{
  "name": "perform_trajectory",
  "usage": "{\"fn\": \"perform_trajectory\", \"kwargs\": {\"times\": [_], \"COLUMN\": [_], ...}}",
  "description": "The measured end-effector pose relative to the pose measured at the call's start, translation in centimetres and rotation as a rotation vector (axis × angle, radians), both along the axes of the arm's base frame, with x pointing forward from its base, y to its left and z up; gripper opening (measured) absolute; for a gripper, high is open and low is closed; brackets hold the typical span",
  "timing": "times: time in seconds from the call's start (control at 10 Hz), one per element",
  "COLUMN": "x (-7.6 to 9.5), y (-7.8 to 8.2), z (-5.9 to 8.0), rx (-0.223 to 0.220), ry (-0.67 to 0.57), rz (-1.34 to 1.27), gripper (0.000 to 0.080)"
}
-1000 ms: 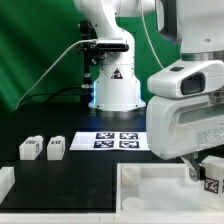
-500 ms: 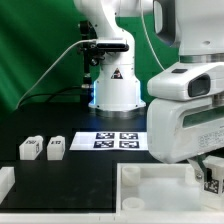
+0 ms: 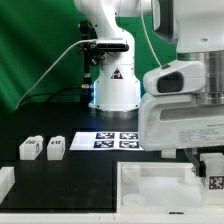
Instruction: Assemble one leg
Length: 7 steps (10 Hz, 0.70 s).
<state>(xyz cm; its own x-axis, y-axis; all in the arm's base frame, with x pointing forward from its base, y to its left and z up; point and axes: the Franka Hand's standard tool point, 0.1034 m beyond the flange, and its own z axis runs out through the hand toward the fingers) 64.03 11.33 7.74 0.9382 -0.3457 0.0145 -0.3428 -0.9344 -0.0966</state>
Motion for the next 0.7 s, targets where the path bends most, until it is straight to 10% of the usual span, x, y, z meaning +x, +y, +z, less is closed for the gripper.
{"fn": "perform_trajectory", "kwargs": {"times": [0.7], "x": [-0.41], "y": [-1.05], "z": [-0.64], "rx": [0.091], "ry": [0.128], "rz": [-0.901], "gripper": [0.0294]}}
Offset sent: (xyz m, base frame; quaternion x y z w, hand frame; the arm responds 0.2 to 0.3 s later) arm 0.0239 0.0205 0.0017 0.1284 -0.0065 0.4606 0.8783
